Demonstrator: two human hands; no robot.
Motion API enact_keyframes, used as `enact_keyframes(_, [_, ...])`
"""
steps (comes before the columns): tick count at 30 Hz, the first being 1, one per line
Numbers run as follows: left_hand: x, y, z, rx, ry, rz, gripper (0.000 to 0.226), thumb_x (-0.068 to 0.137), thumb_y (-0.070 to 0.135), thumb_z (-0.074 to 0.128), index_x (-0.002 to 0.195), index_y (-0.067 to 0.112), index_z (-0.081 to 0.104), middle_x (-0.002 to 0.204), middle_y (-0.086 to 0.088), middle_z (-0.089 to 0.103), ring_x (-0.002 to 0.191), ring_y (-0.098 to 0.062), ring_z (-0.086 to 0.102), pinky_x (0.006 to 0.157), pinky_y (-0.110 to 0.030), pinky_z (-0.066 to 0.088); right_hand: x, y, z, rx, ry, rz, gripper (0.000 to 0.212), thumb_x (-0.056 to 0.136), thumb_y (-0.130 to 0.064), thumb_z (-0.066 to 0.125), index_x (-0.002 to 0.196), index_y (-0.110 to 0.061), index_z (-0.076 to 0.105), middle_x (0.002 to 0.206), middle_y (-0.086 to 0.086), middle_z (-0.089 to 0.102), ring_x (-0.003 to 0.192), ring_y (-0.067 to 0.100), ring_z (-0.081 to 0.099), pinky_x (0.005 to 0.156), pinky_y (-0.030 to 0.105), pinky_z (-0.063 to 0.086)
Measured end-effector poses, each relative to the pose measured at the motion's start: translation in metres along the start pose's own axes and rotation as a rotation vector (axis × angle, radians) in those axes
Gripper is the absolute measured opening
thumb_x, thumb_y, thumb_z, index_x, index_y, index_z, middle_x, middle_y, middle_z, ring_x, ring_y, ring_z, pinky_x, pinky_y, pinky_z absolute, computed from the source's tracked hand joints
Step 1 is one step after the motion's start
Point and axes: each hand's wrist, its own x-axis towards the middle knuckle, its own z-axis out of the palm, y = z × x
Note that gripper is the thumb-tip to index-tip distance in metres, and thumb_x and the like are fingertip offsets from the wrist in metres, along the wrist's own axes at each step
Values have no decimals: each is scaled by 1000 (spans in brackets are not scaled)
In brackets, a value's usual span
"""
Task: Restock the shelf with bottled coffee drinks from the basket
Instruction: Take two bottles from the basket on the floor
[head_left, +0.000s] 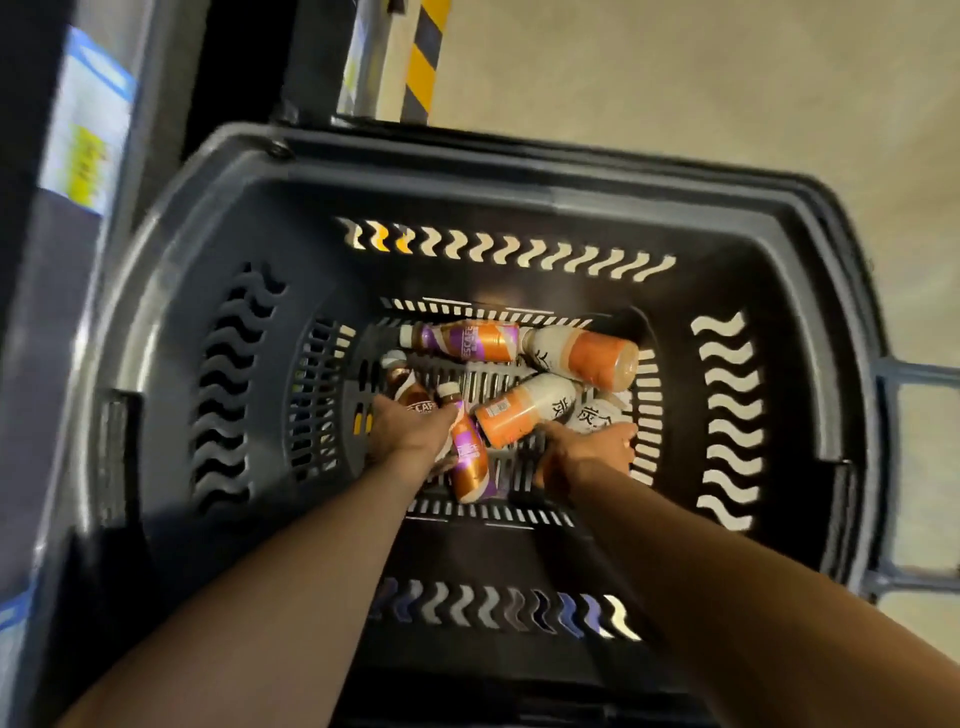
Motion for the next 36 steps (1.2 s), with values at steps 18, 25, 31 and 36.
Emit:
enact_keyframes(18, [-490, 194, -334, -412, -337, 383, 32, 80, 21, 75, 107, 17, 58, 100, -11, 67, 85, -23, 66, 70, -33, 52, -454, -206, -392, 260, -260, -572, 50, 78, -23, 79, 115, -19, 45, 98, 3, 62, 81, 14, 62, 67, 31, 52])
enact_keyframes(25, [-672, 211, -455, -650, -221, 564, 30, 79, 24, 78, 102, 16, 59, 98, -15, 69, 86, -27, 69, 69, -35, 56, -619, -218, -519, 342, -330, -843, 46, 77, -23, 80, 112, -21, 49, 100, 5, 65, 84, 20, 67, 74, 41, 58])
enact_keyframes(31, [-778, 172, -521, -771, -35, 699, 26, 84, 28, 75, 102, 25, 56, 97, -7, 69, 87, -25, 72, 78, -43, 60, -705, -194, -568, 277, -464, -1156, 38, 79, -20, 80, 100, -31, 50, 91, -4, 66, 72, 4, 64, 59, 21, 53])
enact_keyframes(36, [-824, 111, -553, -925, 142, 694, 29, 82, 31, 77, 103, 30, 57, 99, -3, 70, 88, -21, 72, 83, -44, 59, -769, -175, -577, 162, -645, -1392, 48, 78, -22, 82, 113, -33, 51, 93, -8, 66, 74, -3, 64, 58, 14, 51])
